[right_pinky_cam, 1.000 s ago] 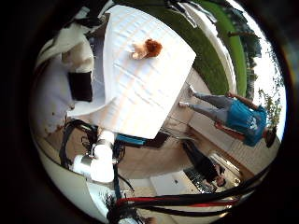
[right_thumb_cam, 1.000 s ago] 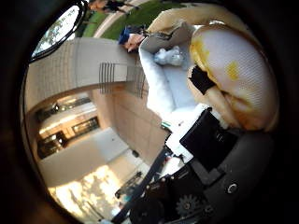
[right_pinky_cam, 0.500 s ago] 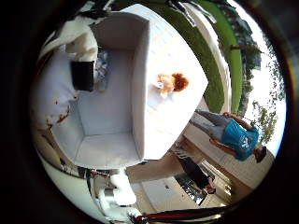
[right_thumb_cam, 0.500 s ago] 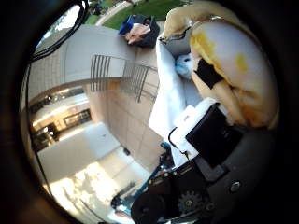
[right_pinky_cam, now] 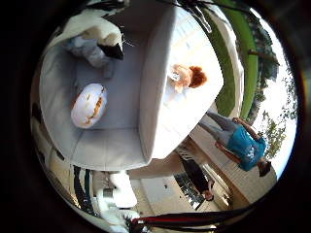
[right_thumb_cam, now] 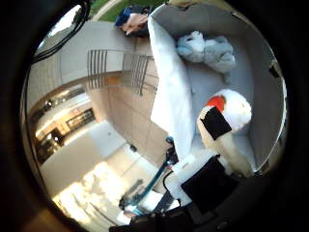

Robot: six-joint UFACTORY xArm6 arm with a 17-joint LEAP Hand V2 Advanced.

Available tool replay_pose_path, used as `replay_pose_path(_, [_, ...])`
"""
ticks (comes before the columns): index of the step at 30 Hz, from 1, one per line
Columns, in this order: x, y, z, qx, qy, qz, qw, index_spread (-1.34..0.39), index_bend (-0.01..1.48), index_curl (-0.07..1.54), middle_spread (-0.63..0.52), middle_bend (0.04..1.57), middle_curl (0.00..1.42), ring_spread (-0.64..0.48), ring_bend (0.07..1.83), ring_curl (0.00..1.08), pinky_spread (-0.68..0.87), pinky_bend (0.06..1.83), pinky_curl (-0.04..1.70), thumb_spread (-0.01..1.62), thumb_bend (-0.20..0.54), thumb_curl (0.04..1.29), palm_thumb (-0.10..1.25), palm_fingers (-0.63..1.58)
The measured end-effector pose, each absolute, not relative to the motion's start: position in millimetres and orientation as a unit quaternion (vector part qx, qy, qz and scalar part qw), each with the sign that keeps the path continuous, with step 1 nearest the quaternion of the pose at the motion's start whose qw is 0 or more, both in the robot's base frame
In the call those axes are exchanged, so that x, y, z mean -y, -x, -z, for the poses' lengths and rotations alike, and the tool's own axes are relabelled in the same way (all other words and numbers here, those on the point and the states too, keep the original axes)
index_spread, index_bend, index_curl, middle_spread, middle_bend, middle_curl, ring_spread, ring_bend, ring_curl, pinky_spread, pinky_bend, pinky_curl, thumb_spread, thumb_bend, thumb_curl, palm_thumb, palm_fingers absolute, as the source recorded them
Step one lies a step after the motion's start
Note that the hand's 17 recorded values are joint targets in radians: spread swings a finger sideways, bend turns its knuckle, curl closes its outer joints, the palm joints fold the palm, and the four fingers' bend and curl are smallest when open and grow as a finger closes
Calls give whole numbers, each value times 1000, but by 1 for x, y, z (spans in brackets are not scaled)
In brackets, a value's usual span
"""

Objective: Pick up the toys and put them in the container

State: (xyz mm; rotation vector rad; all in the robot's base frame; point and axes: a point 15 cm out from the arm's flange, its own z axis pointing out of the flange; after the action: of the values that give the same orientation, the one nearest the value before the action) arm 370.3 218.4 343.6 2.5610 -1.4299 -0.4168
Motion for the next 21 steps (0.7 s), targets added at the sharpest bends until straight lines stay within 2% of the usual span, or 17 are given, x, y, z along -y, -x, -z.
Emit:
replay_pose_path(5, [-170, -390, -369, 521, -843, 125, 59, -428, 146, 327, 110, 163, 366, 309, 470, 321, 467, 785, 415, 1160, -22, 457, 782, -55])
replay_pose_path(11, [-73, -438, -394, 589, -802, 99, 12, -382, 169, 305, 78, 184, 355, 295, 464, 318, 448, 678, 360, 1164, -27, 446, 763, -2])
replay_pose_path(16, [-4, -462, -362, 599, -793, 102, 37, -358, 176, 298, 55, 187, 351, 275, 440, 313, 419, 568, 311, 1150, -24, 448, 759, 9])
replay_pose_path(21, [44, -483, -314, 593, -794, 81, 109, -355, 173, 293, 42, 179, 344, 261, 407, 308, 399, 503, 285, 1140, -24, 452, 766, 2])
